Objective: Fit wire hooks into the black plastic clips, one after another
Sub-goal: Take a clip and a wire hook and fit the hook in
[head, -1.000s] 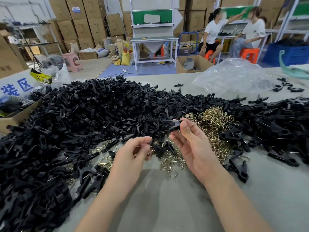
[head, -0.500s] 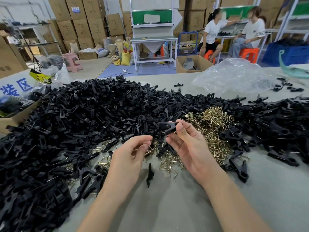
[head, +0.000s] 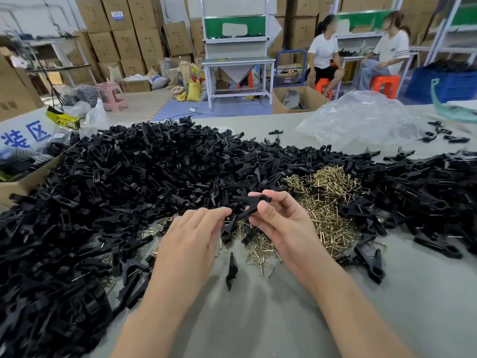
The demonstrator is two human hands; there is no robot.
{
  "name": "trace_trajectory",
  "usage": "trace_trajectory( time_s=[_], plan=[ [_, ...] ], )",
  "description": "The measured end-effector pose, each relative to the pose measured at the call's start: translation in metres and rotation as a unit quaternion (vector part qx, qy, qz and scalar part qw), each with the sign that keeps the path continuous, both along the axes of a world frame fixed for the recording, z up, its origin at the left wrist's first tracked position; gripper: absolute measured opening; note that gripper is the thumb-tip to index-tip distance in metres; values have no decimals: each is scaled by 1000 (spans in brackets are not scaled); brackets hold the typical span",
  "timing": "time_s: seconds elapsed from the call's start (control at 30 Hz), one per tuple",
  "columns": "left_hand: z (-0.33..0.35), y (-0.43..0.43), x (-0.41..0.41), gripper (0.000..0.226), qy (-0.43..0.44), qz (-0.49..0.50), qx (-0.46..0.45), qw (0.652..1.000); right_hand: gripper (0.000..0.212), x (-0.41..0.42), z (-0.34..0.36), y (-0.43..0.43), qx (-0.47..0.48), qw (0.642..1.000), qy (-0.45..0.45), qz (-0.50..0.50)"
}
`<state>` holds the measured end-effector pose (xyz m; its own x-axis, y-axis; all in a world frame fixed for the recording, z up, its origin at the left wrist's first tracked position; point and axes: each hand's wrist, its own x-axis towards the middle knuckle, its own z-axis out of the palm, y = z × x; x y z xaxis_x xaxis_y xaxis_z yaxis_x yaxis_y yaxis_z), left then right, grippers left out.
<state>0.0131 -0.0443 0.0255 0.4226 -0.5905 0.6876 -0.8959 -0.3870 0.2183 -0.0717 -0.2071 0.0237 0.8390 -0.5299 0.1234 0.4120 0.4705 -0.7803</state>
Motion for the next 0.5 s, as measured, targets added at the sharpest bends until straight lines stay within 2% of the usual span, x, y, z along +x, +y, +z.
trace_trajectory(
  time_s=[0.2, 0.27, 0.3, 0.33, 0.4, 0.47, 0.5],
  plan=[
    [9, 9, 6, 29, 18, 37, 0, 999, 28, 1, -2, -1, -1, 1000, 17, -4],
    [9, 9, 6, 28, 87, 43, -29, 995, 28, 1, -3, 0, -2, 1000, 21, -1],
    [10, 8, 6, 27, 158, 39, -73, 984, 28, 1, -4, 1, -4, 1000, 19, 2],
    [9, 5, 4, 26, 242, 27, -130, 961, 28, 1, -4, 1, -10, 1000, 17, 6],
    [8, -2, 0, 24, 396, -12, -228, 889, 25, 1, -4, 3, -26, 999, 13, 14],
    [6, -6, -3, 21, 504, -41, -283, 815, 19, 1, -5, 7, -47, 999, 8, 25],
    [5, -8, -3, 21, 536, -49, -295, 790, 17, 1, -5, 8, -60, 998, 7, 32]
  ],
)
